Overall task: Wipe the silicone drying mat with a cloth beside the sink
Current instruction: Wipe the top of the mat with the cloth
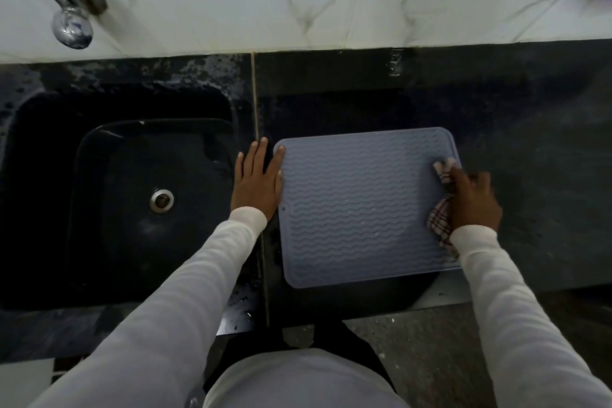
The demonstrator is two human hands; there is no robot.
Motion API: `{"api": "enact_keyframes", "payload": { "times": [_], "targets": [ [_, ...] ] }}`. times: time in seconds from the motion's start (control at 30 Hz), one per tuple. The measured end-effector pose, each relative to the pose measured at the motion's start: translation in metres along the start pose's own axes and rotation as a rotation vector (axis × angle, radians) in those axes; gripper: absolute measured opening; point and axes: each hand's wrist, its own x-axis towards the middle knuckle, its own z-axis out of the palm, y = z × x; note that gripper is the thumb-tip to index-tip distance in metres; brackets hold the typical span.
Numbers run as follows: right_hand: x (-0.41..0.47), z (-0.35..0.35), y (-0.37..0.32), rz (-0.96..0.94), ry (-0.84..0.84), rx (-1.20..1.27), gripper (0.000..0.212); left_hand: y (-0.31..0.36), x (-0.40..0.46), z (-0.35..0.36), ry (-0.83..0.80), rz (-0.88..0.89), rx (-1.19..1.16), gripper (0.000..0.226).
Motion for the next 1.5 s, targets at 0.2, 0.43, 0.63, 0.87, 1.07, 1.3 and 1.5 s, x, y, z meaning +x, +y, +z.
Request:
{"api": "enact_keyframes", "payload": {
  "times": [0.2,0.43,0.63,0.87,1.07,1.3,1.5],
  "targets": [
    [0.013,-0.001,0.015,0.034,-0.012,-0.005,0.05,-0.004,0.001,0.001,0.019,-0.006,-0.012,0.053],
    [0.007,-0.021,-0.002,0.039,-0.013,0.113,0.041,0.0,0.001,0.001,0.028,-0.015,-0.03,0.055],
    [-0.02,-0.033,-0.083,-0.131,-0.021,0.231,0.032,0.001,0.0,-0.001,0.027,-0.023,-0.048,0.056],
    [-0.109,0.004,-0.23,-0.534,-0.226,0.326,0.048,-0.004,0.0,0.003,0.021,0.015,-0.04,0.053],
    [-0.129,0.026,-0.224,-0.518,-0.191,0.216,0.05,-0.003,0.002,0.002,0.013,0.013,-0.039,0.053],
    [-0.11,0.016,-0.179,-0.433,-0.123,0.163,0.062,-0.001,0.003,0.006,-0.038,0.014,-0.002,0.055],
    [-0.087,0.019,-0.128,-0.32,-0.129,0.113,0.057,-0.001,0.002,0.003,-0.035,0.008,0.006,0.056]
  ]
}}
